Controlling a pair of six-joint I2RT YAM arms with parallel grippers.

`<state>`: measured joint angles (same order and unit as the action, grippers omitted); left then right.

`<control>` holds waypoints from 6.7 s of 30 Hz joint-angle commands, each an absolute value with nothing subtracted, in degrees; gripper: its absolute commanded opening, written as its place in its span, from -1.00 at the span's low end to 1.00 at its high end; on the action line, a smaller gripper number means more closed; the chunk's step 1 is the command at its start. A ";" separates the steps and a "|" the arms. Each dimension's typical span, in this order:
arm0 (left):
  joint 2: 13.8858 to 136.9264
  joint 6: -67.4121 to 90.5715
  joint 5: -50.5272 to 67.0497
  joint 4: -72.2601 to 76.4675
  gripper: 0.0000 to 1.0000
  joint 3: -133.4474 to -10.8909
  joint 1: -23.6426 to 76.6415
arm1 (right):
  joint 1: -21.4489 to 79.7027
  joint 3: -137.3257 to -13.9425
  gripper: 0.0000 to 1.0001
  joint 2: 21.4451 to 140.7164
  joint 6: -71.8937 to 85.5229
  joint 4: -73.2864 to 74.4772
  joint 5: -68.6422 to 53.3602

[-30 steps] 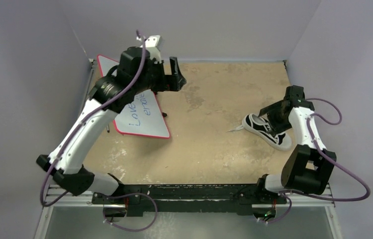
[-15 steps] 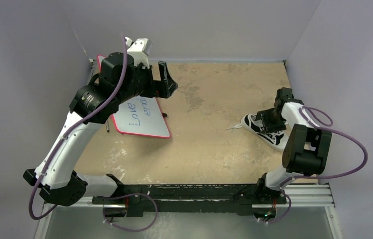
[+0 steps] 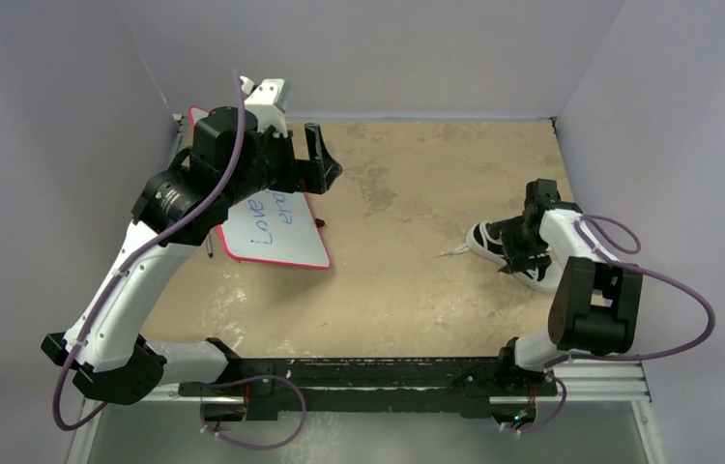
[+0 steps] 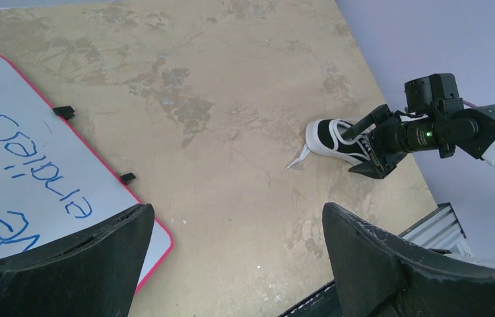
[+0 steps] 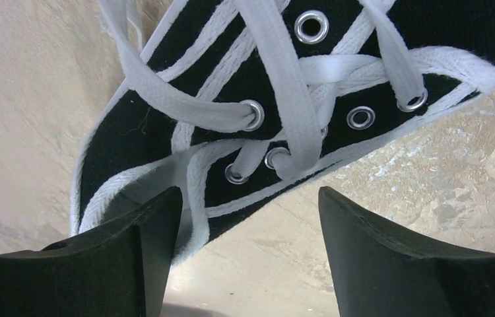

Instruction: Tie the shoes

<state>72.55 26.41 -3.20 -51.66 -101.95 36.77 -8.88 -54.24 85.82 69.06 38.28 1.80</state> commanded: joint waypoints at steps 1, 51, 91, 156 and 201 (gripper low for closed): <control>72.71 25.97 -2.72 -49.65 0.98 -103.67 36.71 | -8.79 -54.41 0.50 86.46 71.96 38.29 1.81; 76.59 36.51 12.14 -41.30 0.98 -90.81 39.64 | 29.19 -41.58 -0.52 76.73 31.08 27.97 -13.67; 76.30 35.05 -19.17 -47.39 0.90 -97.55 51.61 | 29.74 -87.71 0.33 109.16 1.39 34.14 -23.07; 66.15 41.81 -26.13 -43.93 0.99 -93.71 51.44 | 43.91 -76.55 -1.00 92.88 17.27 28.33 -5.04; 98.10 3.24 -5.34 3.29 0.34 -61.87 50.12 | 14.02 -84.04 -1.00 73.13 18.46 52.24 -1.98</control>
<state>94.72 12.25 -5.65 -5.54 -62.33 50.46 14.02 -81.45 75.37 20.12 50.83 -2.48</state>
